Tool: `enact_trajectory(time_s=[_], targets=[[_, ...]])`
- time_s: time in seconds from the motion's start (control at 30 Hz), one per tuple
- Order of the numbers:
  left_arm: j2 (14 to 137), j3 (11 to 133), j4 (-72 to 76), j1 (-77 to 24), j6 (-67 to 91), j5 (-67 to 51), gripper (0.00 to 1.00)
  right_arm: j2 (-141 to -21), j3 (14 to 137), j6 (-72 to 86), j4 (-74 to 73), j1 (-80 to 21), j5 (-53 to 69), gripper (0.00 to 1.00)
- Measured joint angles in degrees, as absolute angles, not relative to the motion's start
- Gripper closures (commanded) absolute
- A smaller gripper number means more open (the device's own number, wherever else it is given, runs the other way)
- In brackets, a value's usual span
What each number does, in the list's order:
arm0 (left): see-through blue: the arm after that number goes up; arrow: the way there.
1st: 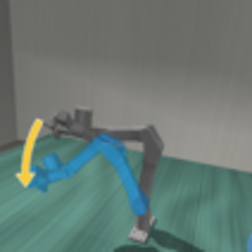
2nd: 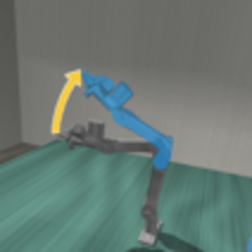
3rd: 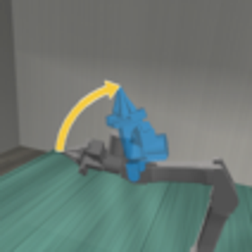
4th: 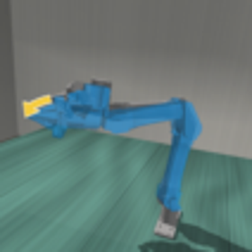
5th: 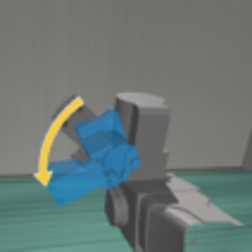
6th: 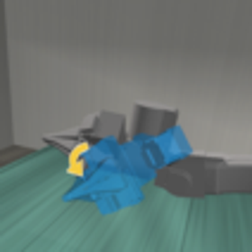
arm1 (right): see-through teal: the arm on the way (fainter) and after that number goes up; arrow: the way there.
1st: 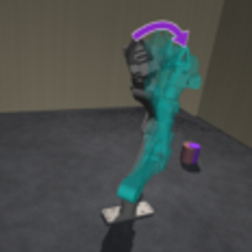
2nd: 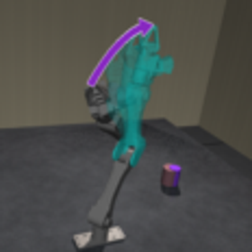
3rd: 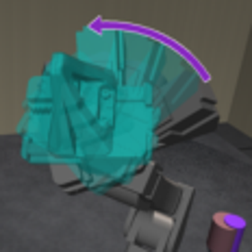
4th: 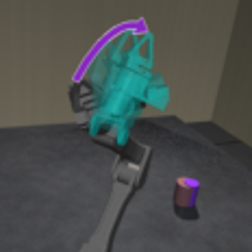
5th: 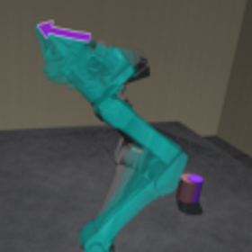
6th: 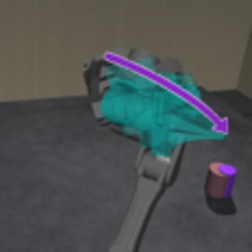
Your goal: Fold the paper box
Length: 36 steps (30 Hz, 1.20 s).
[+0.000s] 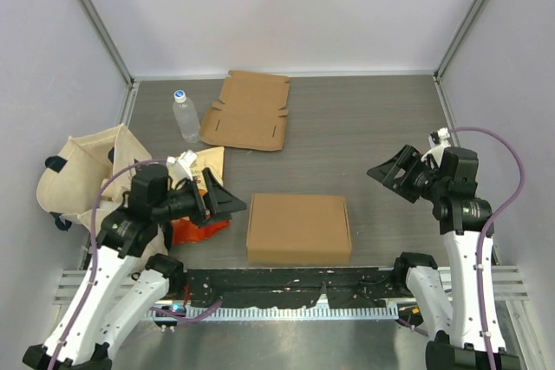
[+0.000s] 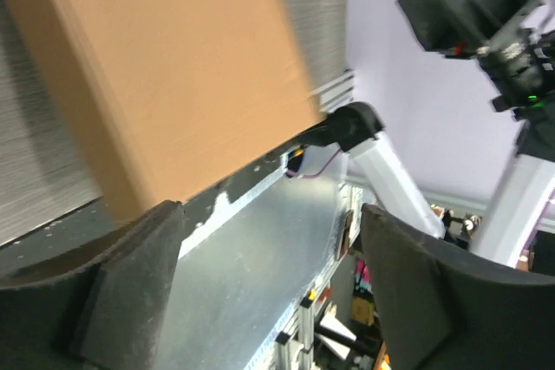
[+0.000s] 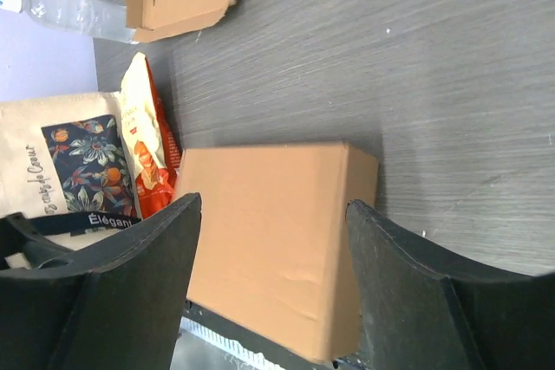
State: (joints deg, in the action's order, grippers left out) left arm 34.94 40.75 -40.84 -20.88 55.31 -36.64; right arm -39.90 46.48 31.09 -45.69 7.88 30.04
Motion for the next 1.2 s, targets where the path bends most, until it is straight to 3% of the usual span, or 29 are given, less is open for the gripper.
enact_trajectory(time_s=[0.07,0.23,0.4,0.53,0.6,0.63,0.73,0.77,0.9,1.03,1.2], targets=[[34.7,45.5,-43.2,-20.9,55.1,-36.1,0.00,-40.3,48.9,30.0,-46.6,6.8,29.7,0.24],[34.2,45.0,-41.1,-20.9,57.5,-35.1,0.00,-41.3,42.2,31.2,-45.0,1.8,31.7,0.22],[43.1,38.7,-43.7,-21.9,56.8,-28.6,0.00,-43.6,33.5,34.9,-44.8,-7.7,29.9,0.22],[50.6,38.4,-44.2,-27.3,55.2,-18.8,0.00,-45.2,29.8,38.5,-43.2,-15.6,25.9,0.29],[55.1,38.7,-43.0,-31.1,55.0,-16.0,0.08,-46.2,28.0,40.9,-40.1,-17.7,25.0,0.32],[58.9,38.8,-41.3,-33.1,55.0,-15.3,0.17,-47.0,27.1,41.9,-38.2,-18.5,24.6,0.33],[68.8,38.2,-34.2,-36.0,55.4,-15.4,0.18,-49.6,25.3,44.3,-34.0,-19.9,24.1,0.37],[71.3,37.6,-32.0,-36.4,55.7,-15.8,0.20,-50.3,25.0,45.1,-32.9,-20.2,23.9,0.46],[73.9,37.3,-24.9,-36.7,56.8,-17.8,0.33,-50.8,24.7,47.3,-29.4,-20.2,20.8,0.50],[79.9,40.2,-20.6,-36.8,58.3,-19.6,0.34,-52.4,25.9,48.0,-27.0,-19.5,15.1,0.50],[97.8,56.2,-16.8,-36.9,60.4,-21.5,0.36,-62.2,32.6,44.2,-23.5,-9.7,6.5,0.45]])
